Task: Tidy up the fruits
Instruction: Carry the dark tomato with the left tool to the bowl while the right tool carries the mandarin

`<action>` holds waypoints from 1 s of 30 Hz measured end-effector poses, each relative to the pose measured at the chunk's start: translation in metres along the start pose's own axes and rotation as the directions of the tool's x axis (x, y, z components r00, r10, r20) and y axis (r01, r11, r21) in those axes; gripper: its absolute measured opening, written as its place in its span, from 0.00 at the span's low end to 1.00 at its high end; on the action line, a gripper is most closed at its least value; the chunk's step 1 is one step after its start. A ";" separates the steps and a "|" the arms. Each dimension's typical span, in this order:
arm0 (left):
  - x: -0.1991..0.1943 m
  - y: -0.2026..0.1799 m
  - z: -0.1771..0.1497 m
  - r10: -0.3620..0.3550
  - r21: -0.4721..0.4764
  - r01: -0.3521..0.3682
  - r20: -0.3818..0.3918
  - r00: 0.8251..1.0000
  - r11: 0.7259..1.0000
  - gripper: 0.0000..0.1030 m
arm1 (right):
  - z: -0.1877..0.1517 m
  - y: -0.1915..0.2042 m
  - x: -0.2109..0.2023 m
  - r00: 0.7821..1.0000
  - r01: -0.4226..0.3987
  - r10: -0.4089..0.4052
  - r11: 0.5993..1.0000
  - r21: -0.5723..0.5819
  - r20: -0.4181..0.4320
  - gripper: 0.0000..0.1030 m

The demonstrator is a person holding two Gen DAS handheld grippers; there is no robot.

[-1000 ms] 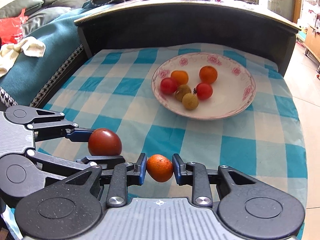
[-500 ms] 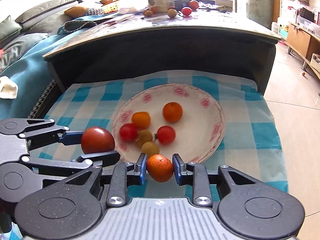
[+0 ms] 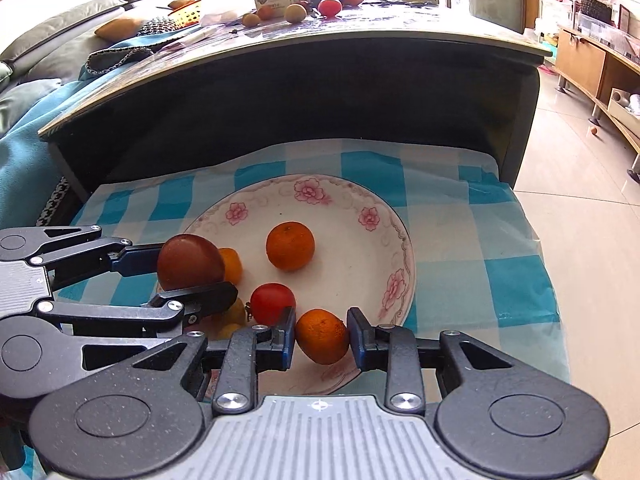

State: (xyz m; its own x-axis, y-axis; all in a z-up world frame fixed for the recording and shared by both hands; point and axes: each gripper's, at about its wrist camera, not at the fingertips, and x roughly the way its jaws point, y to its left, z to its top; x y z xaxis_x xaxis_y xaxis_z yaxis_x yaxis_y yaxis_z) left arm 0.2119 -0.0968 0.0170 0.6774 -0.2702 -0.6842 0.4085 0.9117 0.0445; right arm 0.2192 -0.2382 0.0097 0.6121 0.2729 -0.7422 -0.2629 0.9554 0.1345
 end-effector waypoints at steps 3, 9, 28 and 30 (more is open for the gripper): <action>0.005 0.001 0.002 -0.002 0.009 0.002 -0.008 1.000 1.000 0.48 | 0.002 -0.003 0.005 1.000 0.005 -0.005 1.000 -0.002 -0.002 0.25; 0.010 0.003 0.006 0.005 0.011 -0.005 -0.007 1.000 1.000 0.48 | 0.003 -0.006 0.006 1.000 0.003 -0.003 1.000 -0.001 0.008 0.26; 0.010 0.003 0.012 0.024 0.021 -0.024 0.000 1.000 0.999 0.52 | 0.006 -0.011 0.000 0.999 0.012 -0.013 1.000 0.017 0.033 0.29; 0.010 0.003 0.012 0.027 0.023 -0.027 0.004 1.000 0.999 0.54 | 0.005 -0.011 -0.001 0.999 0.013 -0.014 1.000 0.019 0.036 0.29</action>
State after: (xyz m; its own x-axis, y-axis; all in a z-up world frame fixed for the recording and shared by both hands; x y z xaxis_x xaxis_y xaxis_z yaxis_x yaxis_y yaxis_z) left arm 0.2268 -0.1007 0.0191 0.6909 -0.2469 -0.6795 0.4043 0.9111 0.0800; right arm 0.2256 -0.2483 0.0125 0.6419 0.2634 -0.7202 -0.2405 0.9609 0.1370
